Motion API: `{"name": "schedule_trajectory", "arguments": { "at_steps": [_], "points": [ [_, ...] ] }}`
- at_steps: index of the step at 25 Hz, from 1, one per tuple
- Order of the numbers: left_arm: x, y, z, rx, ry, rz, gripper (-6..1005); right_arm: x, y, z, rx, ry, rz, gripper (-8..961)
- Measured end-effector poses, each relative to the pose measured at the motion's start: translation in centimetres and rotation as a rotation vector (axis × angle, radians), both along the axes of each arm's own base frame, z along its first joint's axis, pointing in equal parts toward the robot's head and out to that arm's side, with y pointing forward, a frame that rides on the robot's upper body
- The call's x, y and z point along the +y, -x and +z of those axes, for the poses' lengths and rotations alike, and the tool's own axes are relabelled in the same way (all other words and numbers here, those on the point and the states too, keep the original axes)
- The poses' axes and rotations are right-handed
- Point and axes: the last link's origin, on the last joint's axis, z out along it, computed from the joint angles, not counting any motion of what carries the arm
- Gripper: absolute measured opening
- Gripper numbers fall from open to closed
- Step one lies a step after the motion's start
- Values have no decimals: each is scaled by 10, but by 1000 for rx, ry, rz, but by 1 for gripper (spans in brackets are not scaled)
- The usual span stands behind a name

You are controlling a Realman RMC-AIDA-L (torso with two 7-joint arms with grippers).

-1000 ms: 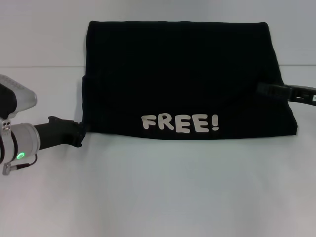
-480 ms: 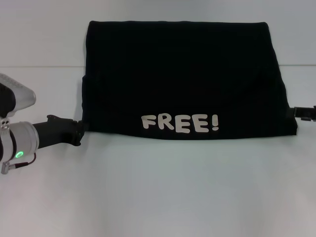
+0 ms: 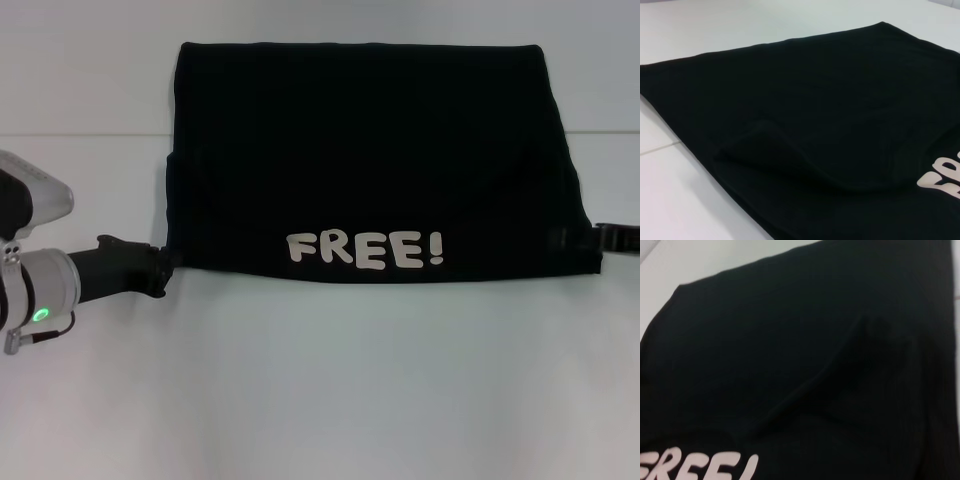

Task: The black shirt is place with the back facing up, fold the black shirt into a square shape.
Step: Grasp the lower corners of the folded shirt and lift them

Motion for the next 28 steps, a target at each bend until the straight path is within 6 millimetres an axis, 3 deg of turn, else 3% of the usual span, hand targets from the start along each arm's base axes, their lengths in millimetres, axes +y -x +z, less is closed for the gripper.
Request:
{"name": "schedule_trajectory", "arguments": {
  "at_steps": [5, 16, 27, 28],
  "points": [
    [1, -1, 1, 4, -3, -5, 3, 0, 3, -10, -19, 28, 9, 661],
    [2, -2, 0, 5, -1, -8, 7, -5, -7, -7, -39, 19, -7, 473],
    [-3, -2, 8, -43, 5, 14, 11, -14, -14, -1, -35, 34, 16, 33],
    [-5, -1, 9, -47, 6, 15, 12, -16, -17, 1, -34, 34, 14, 33]
  ]
}}
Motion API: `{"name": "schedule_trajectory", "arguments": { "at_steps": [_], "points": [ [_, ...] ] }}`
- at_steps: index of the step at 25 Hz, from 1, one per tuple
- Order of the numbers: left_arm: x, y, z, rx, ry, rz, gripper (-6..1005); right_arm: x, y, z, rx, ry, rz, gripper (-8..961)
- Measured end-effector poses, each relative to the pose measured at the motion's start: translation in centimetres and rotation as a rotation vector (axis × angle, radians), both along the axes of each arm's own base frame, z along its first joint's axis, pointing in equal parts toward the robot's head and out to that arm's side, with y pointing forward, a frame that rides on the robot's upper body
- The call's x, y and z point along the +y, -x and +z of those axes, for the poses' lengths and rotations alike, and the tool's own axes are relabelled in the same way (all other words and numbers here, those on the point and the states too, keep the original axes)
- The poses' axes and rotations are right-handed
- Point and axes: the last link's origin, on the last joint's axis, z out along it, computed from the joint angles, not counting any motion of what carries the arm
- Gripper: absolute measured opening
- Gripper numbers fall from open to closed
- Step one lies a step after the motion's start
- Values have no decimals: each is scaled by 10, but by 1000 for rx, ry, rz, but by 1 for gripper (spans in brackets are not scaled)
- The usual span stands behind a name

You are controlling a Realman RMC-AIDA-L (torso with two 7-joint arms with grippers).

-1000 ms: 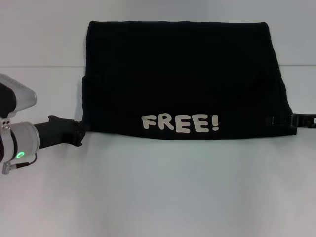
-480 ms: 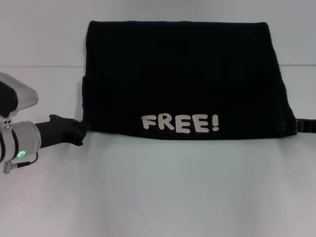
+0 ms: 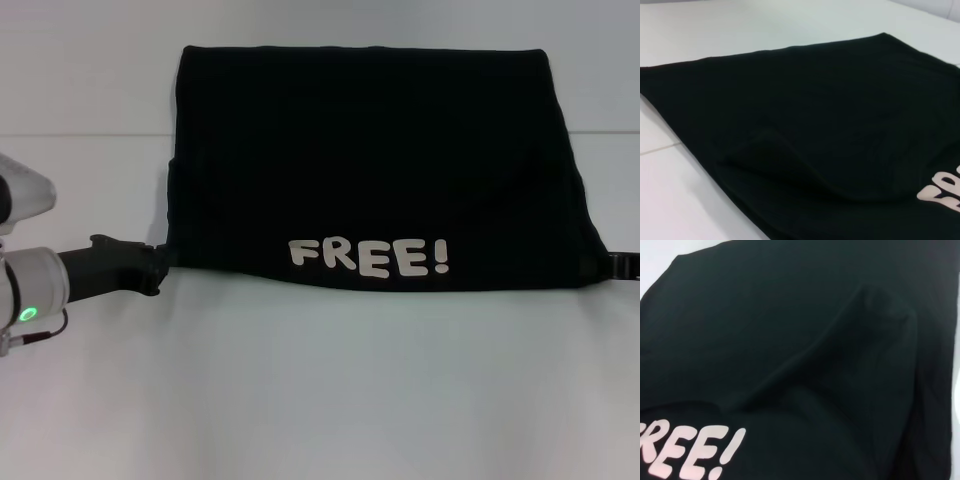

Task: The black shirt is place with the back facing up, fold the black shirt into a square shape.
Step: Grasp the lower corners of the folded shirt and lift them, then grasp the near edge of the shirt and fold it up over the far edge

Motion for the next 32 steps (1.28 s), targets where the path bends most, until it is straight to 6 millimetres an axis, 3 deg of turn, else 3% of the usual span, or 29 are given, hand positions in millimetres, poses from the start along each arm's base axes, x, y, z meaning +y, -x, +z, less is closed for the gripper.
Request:
{"name": "schedule_trajectory", "arguments": {
  "at_steps": [10, 24, 32],
  "points": [
    [-32, -2, 11, -58, 118, -38, 15, -24, -12, 20, 24, 18, 44, 31],
    [-104, -3, 22, -263, 382, -60, 21, -115, -35, 33, 106, 209, 169, 31],
    [-139, 1, 27, -338, 508, -26, 24, -148, -42, 39, 156, 263, 175, 32]
  ]
}}
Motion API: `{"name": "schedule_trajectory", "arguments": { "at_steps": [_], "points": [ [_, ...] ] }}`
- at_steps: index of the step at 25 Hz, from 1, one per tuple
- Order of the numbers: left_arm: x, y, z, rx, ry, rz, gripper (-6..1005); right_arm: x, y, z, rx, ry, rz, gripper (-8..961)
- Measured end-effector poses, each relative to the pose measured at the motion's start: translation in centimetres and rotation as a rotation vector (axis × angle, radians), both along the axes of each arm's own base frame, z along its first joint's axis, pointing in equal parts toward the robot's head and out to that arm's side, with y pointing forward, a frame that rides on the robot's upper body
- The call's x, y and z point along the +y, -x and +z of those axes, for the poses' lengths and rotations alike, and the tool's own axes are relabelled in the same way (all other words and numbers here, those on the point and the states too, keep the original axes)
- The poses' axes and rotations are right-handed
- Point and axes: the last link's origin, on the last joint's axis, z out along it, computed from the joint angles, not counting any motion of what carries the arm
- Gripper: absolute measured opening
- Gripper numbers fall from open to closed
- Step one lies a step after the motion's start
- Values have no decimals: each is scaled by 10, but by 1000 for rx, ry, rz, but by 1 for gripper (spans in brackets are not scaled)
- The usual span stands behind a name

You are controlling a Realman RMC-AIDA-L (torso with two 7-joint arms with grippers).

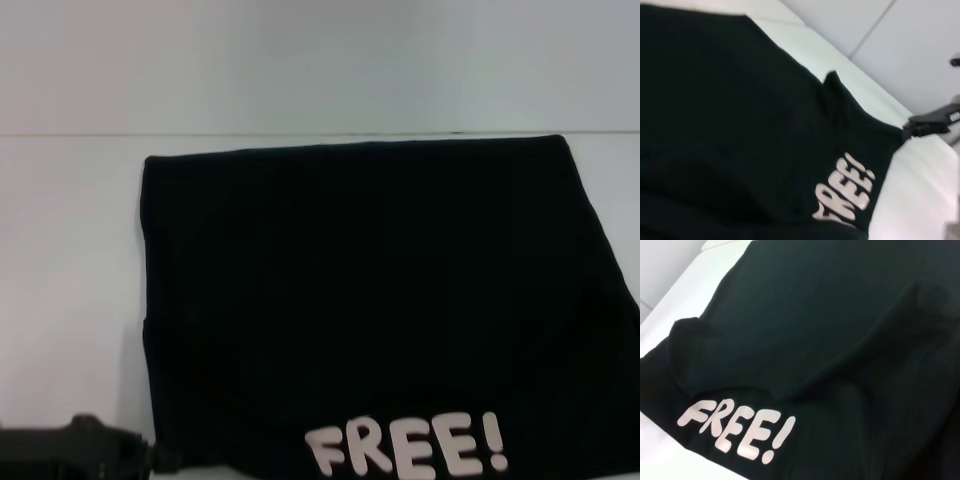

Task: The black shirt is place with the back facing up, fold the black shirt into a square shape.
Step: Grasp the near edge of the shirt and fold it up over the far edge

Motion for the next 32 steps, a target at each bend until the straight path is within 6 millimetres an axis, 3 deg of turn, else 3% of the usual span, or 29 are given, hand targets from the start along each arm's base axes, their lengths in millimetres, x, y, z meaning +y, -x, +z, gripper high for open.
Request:
{"name": "schedule_trajectory", "arguments": {
  "at_steps": [6, 13, 16, 18, 19, 20, 27, 32],
  "points": [
    [-12, 1, -1, 3, 86, 31, 26, -19, -3, -2, 22, 59, -20, 32],
    [14, -9, 7, 12, 61, -14, 29, -10, 2, 3, 39, 18, -1, 32],
    [35, -17, 12, 32, 37, -32, 30, 3, 7, 11, 53, -46, 23, 32],
    [67, -27, 17, 70, -19, -46, 31, 15, 12, 16, 62, -95, 44, 32],
    [67, -27, 17, 70, -19, -46, 31, 21, 14, 18, 65, -119, 53, 31],
    [80, -31, 19, 88, -47, -44, 31, 27, 16, 19, 64, -140, 59, 31],
    [141, -44, 22, 182, -226, -9, 34, 85, 31, 22, 26, -303, 79, 31],
    [179, -42, 22, 261, -381, 87, 36, 129, 44, 14, -1, -397, 50, 31]
  ]
}}
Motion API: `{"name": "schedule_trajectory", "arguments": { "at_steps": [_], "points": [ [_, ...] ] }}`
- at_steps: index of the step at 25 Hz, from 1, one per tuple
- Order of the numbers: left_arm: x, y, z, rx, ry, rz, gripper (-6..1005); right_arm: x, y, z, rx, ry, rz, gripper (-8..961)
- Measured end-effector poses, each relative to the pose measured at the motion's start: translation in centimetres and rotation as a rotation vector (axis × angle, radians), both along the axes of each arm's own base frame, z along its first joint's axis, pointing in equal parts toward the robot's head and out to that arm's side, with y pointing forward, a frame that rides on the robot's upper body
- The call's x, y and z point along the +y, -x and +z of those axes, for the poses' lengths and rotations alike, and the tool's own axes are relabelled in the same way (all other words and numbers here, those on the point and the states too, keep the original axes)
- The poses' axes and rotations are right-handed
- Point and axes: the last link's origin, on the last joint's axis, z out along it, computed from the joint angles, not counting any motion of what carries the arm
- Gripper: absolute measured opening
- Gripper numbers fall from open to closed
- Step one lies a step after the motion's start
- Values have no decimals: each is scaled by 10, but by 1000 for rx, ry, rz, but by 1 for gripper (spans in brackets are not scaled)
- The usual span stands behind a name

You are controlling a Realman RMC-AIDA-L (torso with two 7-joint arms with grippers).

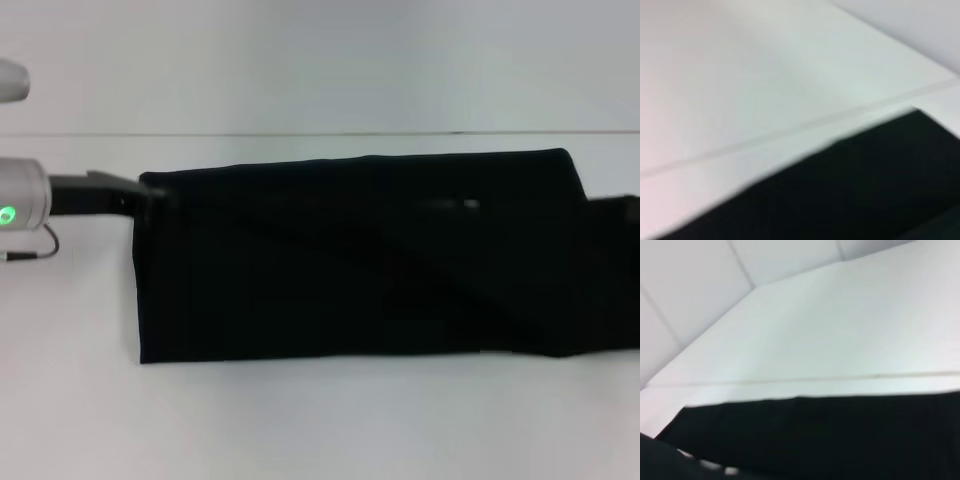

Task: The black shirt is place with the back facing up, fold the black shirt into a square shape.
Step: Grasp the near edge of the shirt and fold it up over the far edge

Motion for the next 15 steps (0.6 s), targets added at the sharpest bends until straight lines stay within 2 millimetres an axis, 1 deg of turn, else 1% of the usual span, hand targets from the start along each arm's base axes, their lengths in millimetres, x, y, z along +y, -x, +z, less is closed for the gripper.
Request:
{"name": "schedule_trajectory", "arguments": {
  "at_steps": [2, 3, 5, 8, 11, 15],
  "points": [
    [13, 0, -2, 30, -50, 28, 37, 17, 7, -6, -27, -20, -10, 31],
    [16, -1, -3, 36, -57, 32, 37, 27, 13, -10, -44, -29, -10, 31],
    [27, -4, -7, 83, -94, 41, 38, 42, 19, -17, -77, -48, -22, 31],
    [32, -5, -11, 131, -119, 41, 39, 66, 30, -29, -129, -82, -45, 31],
    [37, -6, -19, 186, -135, 29, 40, 83, 40, -35, -179, -114, -62, 31],
    [41, -8, -21, 211, -160, 26, 42, 96, 51, -39, -214, -148, -73, 31]
  ]
}}
